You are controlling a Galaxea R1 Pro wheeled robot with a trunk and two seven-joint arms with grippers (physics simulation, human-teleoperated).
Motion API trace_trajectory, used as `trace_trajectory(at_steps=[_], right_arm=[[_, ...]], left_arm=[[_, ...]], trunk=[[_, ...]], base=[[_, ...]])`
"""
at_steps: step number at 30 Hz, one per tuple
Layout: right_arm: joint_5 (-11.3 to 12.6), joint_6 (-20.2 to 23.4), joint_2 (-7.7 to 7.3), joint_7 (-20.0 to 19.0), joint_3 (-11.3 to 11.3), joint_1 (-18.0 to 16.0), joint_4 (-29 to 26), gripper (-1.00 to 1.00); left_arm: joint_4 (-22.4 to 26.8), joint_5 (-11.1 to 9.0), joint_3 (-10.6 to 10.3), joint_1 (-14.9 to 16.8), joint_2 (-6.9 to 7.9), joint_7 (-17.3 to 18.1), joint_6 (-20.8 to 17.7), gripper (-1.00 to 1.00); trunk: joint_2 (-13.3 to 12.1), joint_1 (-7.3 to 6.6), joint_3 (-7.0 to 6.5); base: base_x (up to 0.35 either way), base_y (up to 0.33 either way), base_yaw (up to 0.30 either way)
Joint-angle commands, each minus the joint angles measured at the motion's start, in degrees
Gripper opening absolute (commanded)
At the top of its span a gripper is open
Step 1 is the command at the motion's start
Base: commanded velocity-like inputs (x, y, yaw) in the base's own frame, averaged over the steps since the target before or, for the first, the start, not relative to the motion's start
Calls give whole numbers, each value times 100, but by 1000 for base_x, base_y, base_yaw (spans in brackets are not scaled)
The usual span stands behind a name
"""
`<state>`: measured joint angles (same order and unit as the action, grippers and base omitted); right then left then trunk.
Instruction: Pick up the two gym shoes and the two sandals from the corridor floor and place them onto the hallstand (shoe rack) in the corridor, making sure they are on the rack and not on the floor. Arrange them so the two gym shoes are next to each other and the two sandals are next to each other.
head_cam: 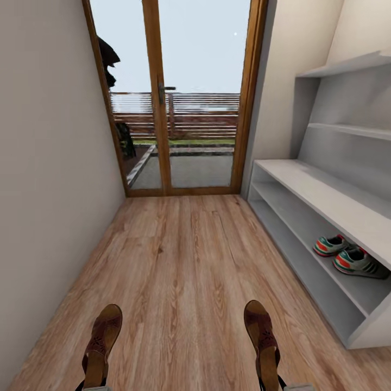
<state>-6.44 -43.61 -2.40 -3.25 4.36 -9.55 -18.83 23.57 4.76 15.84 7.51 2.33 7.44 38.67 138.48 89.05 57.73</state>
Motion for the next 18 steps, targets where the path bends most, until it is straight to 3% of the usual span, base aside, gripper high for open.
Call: trace_trajectory(at_steps=[1, 18], right_arm=[[-24, -16, 3, -44, 47, -3, 2, -100], [-24, -16, 3, -44, 47, -3, 2, -100]], left_arm=[[-2, 60, 50, 5, -5, 30, 17, -100], [-9, 53, 50, 5, -3, 30, 9, -100]], trunk=[[2, 2, 5], [2, 2, 5]], base=[[340, 0, 0], [340, 0, 0]])
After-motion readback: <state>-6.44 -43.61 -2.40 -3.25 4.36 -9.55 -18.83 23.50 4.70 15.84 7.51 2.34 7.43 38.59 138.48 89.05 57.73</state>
